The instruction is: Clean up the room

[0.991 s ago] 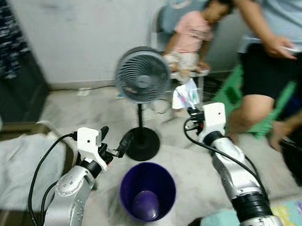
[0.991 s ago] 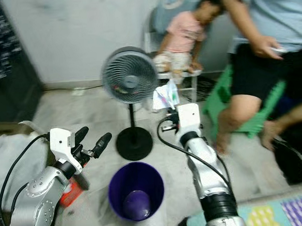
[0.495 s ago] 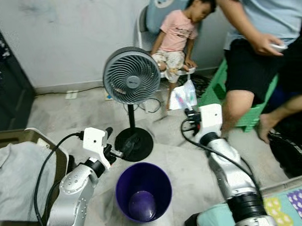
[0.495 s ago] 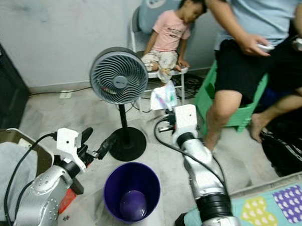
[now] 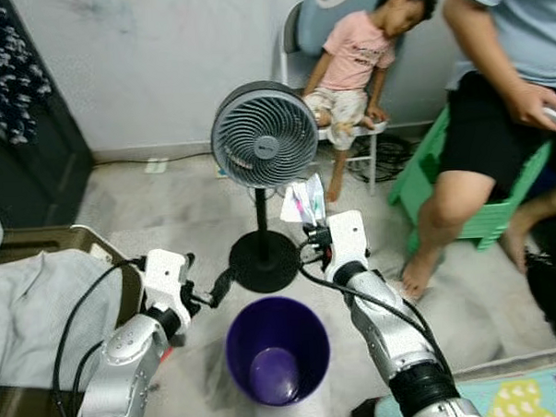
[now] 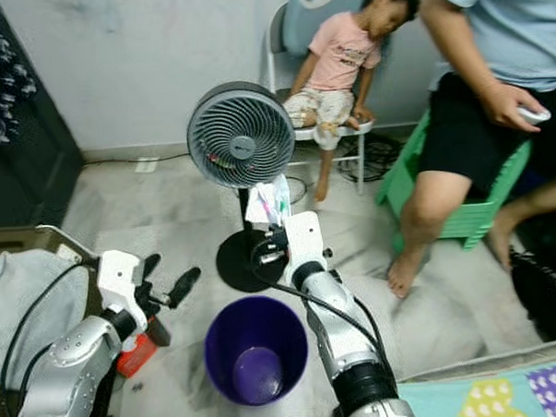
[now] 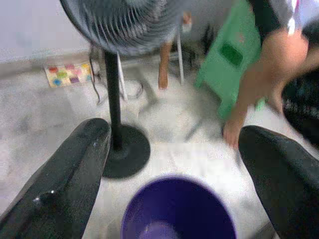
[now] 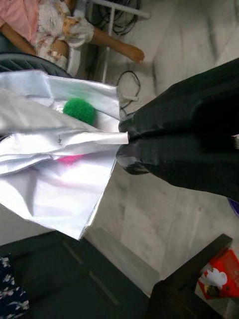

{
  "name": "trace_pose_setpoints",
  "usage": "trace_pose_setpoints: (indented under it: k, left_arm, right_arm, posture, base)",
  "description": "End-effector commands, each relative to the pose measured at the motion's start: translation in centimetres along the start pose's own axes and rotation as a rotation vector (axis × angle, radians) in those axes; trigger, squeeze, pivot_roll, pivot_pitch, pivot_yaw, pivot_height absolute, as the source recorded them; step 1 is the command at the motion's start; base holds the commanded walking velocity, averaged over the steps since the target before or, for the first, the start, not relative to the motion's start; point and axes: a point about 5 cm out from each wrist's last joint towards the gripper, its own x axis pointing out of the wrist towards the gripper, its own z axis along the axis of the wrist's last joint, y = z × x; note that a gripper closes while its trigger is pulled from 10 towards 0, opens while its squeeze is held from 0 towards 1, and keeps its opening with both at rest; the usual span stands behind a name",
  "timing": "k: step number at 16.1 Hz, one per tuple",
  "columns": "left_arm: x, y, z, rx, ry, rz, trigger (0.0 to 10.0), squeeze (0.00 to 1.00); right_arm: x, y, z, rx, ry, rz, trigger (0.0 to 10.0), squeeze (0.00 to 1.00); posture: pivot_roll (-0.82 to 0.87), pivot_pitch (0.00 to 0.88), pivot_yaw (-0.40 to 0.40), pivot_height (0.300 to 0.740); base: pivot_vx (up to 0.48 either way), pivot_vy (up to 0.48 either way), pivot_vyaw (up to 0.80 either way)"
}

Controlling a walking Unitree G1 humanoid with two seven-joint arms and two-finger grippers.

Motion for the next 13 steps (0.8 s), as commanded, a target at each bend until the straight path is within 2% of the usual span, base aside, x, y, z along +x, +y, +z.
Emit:
trace_pose_setpoints:
  k: [1,6,8,9,11,12,13]
  left_arm:
    - [0.1,-0.2,-1.0,0.017,0.049,-0.030,10.0,0.00]
    - [1.5,-1.0,-3.5,0.050,0.158,-0.128,10.0,0.00]
    - [2.6,-1.8,-4.5,0.085,0.205,-0.136,10.0,0.00]
    - [3.0,-2.2,-4.6,0.091,0.207,-0.141,10.0,0.00]
    - [3.6,-2.2,-4.4,0.088,0.192,-0.102,10.0,0.00]
    - [3.8,-2.0,-4.4,0.105,0.189,-0.083,10.0,0.00]
    - [3.8,-1.3,-3.7,0.087,0.142,-0.035,10.0,0.00]
  right_arm:
    - [-0.3,-0.8,-0.4,0.015,0.016,-0.042,10.0,0.00]
    - [-1.5,-2.6,0.3,-0.020,-0.006,-0.096,10.0,0.00]
    - [-2.1,-3.8,1.0,-0.003,-0.018,-0.127,10.0,0.00]
    - [-2.2,-3.9,1.1,0.009,-0.015,-0.129,10.0,0.00]
    - [-2.0,-3.1,0.9,0.035,0.002,-0.120,10.0,0.00]
    - [-1.7,-2.4,0.9,0.042,0.011,-0.103,10.0,0.00]
    - [-1.2,-1.3,0.8,0.053,0.025,-0.068,10.0,0.00]
  posture:
    - [-0.02,0.175,0.010,0.740]
    - [-0.08,0.238,0.015,0.740]
    - [-0.11,0.253,0.015,0.740]
    - [-0.12,0.256,0.016,0.740]
    - [-0.11,0.254,0.012,0.740]
    - [-0.10,0.249,0.007,0.740]
    - [-0.09,0.245,0.004,0.740]
  base:
    - [0.000,0.000,0.00]
    - [0.000,0.000,0.00]
    - [0.000,0.000,0.00]
    - [0.000,0.000,0.00]
    - [0.000,0.000,0.00]
    - [0.000,0.000,0.00]
    - [0.000,0.000,0.00]
